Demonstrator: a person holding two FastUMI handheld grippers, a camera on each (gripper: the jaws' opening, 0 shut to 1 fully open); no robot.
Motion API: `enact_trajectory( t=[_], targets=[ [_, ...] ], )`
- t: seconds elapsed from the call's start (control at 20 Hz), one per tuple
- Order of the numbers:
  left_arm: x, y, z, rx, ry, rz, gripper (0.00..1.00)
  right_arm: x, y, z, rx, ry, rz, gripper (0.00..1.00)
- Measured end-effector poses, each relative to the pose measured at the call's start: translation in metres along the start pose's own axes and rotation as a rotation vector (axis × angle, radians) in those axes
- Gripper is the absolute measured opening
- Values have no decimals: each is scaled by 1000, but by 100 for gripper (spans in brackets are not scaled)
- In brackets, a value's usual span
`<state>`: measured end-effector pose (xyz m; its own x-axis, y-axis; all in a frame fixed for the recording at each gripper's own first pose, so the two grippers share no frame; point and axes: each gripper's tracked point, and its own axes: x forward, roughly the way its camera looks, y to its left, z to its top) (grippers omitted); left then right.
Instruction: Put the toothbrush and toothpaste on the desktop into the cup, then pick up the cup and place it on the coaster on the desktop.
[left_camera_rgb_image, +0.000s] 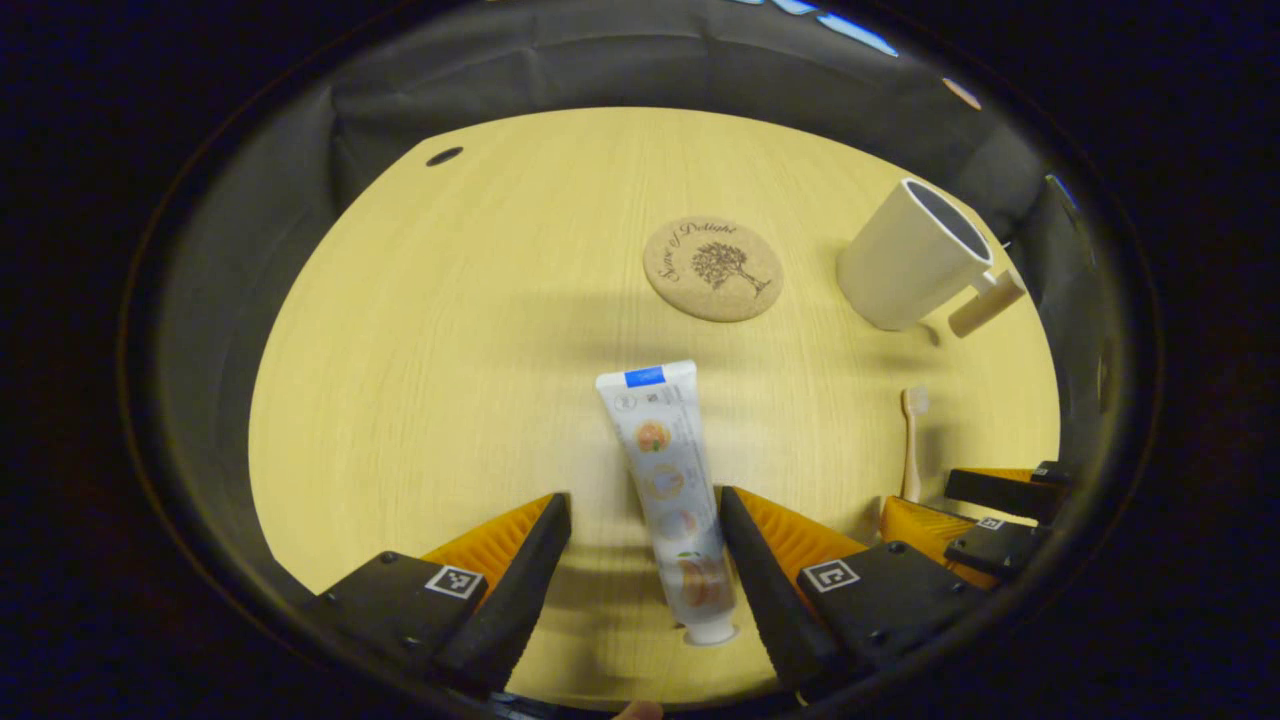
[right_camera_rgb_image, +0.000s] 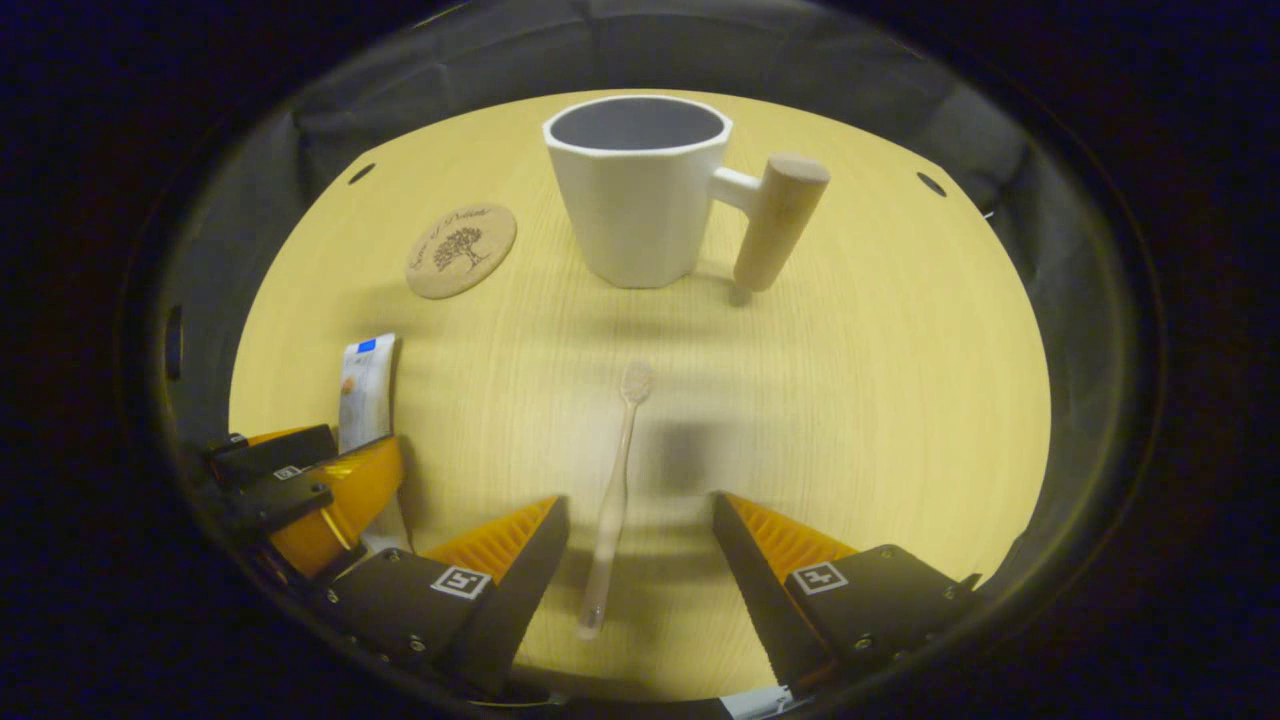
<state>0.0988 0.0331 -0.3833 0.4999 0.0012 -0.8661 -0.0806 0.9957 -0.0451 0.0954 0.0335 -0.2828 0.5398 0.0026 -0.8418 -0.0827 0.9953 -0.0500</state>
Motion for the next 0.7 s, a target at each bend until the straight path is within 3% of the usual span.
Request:
enact_trajectory(
  t=[0.35,0.4,0.45,0.5,0.6,0.65,0.7],
  targets=[
    [1,-5,4,8,4,11,99,0,-1,0,8,17,-6,87],
    [1,-7,3,9,4,10,96,0,0,-1,6,25,-6,81],
    [1,-8,3,14,10,8,94,-1,0,-3,4,29,-4,82],
    [1,-10,3,22,11,4,85,-2,-1,-1,5,28,-2,83],
    [1,-13,3,26,21,2,75,-3,-1,-4,16,41,2,53],
    [1,-14,3,27,26,2,73,0,-1,-2,18,42,11,54],
    [1,-15,2,32,31,2,63,-1,-3,-1,17,40,1,54]
  ],
)
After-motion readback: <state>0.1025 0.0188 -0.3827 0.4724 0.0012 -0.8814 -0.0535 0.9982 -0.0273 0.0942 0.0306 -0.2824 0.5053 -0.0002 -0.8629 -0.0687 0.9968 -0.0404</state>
